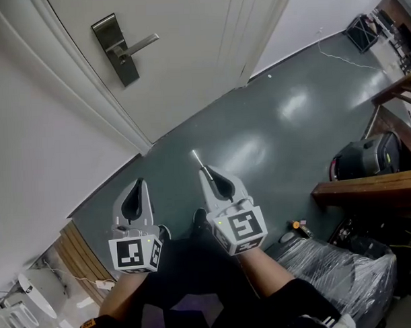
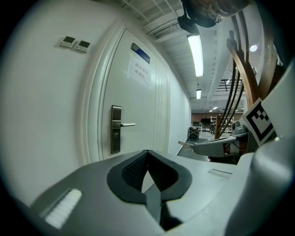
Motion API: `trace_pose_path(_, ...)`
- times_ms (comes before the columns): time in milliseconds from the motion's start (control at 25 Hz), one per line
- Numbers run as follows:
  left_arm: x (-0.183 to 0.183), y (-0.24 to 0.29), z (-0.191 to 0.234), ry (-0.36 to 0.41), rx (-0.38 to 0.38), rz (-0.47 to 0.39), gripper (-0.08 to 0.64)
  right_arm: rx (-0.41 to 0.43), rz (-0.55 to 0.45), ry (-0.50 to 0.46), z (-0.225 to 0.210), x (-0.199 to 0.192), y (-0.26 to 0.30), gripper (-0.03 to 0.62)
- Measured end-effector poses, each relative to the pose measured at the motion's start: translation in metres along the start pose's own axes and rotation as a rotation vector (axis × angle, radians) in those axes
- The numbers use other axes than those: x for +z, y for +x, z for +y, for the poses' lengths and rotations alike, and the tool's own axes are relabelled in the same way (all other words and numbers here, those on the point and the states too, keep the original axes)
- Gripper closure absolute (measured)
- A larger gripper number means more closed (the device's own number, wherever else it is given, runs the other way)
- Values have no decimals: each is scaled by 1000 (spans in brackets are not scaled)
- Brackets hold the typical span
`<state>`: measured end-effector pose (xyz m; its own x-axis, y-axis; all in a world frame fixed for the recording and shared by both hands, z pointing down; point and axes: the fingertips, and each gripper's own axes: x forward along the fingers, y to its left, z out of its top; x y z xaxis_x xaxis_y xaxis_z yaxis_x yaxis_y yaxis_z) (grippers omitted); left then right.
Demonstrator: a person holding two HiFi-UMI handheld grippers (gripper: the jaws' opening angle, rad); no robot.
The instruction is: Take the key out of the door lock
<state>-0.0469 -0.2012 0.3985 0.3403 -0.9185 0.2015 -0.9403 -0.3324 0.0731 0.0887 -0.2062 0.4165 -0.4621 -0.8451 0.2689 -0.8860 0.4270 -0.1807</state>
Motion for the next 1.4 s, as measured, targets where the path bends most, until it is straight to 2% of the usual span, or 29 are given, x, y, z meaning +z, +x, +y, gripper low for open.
trace_pose_path(160, 2, -28, 8, 4, -5, -16, 541, -12, 2, -9, 25, -6, -10, 577)
trace_pose_path(360, -10, -74, 34, 3, -31, -34, 541, -31, 1, -36, 78, -16, -19, 577)
trace_pose_path(800, -37, -173, 75, -35, -147, -13, 541, -176, 46, 1, 182, -60, -77, 577)
trace_pose_path(1120, -38, -212, 56, -44, -207, -34, 541, -215, 21, -36, 210, -53, -121, 577)
trace_pose_path(1400, -43, -258, 14, -26, -199, -41, 541, -201, -3, -52, 220, -63, -184, 577)
